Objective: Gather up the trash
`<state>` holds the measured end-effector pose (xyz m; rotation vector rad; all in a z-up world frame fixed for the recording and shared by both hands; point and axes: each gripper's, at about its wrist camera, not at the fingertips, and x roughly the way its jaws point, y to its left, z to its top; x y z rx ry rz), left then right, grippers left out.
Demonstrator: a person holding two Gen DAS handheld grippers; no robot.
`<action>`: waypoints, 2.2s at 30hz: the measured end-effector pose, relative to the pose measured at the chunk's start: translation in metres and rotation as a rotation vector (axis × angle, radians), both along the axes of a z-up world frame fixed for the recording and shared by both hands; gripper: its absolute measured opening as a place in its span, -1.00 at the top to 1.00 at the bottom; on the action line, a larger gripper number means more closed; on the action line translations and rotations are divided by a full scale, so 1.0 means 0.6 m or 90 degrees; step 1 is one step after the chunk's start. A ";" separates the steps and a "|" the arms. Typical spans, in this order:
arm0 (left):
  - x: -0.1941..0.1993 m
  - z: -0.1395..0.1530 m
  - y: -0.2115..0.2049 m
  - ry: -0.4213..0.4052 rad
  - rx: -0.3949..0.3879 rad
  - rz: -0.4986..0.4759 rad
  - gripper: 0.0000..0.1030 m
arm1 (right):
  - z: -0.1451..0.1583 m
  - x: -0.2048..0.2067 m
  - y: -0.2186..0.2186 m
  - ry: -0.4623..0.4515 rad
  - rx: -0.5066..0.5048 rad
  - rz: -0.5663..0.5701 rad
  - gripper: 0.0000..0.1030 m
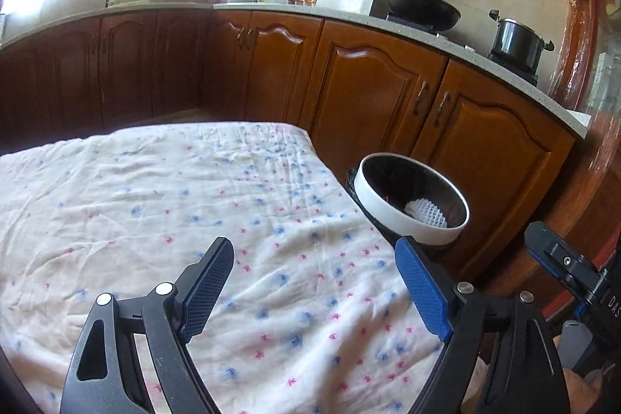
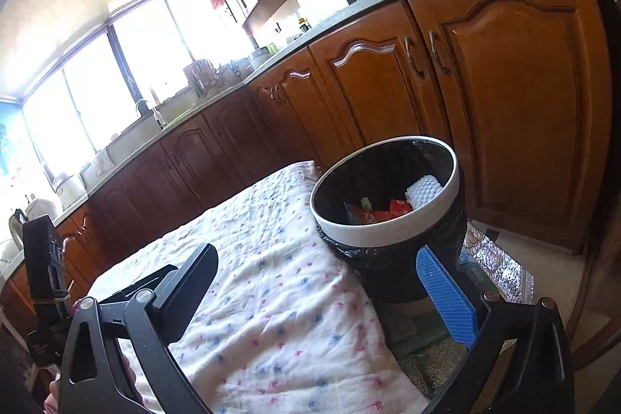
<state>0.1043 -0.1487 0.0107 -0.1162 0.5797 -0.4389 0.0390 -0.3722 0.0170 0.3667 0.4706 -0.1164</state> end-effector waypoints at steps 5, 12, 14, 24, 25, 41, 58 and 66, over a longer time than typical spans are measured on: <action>-0.064 0.032 0.038 -0.085 -0.018 0.034 -0.99 | 0.072 -0.025 0.047 -0.079 -0.097 0.004 -1.00; -0.123 -0.025 0.059 -0.116 0.035 0.092 -0.99 | 0.045 -0.057 0.082 -0.134 -0.174 -0.020 -1.00; -0.138 -0.042 0.060 -0.120 0.048 0.098 -0.99 | 0.019 -0.058 0.086 -0.124 -0.172 -0.017 -1.00; -0.191 -0.081 0.063 -0.140 0.082 0.127 -0.99 | -0.064 -0.061 0.117 -0.074 -0.144 0.034 -1.00; -0.190 -0.084 0.064 -0.138 0.082 0.128 -0.99 | -0.067 -0.062 0.118 -0.071 -0.136 0.038 -1.00; -0.181 -0.088 0.083 -0.132 0.099 0.128 -0.99 | -0.073 -0.080 0.128 -0.073 -0.155 0.043 -1.00; -0.180 -0.090 0.094 -0.137 0.109 0.115 -0.99 | -0.069 -0.085 0.125 -0.082 -0.152 0.047 -1.00; -0.177 -0.091 0.099 -0.138 0.110 0.109 -0.99 | -0.069 -0.086 0.123 -0.080 -0.150 0.047 -1.00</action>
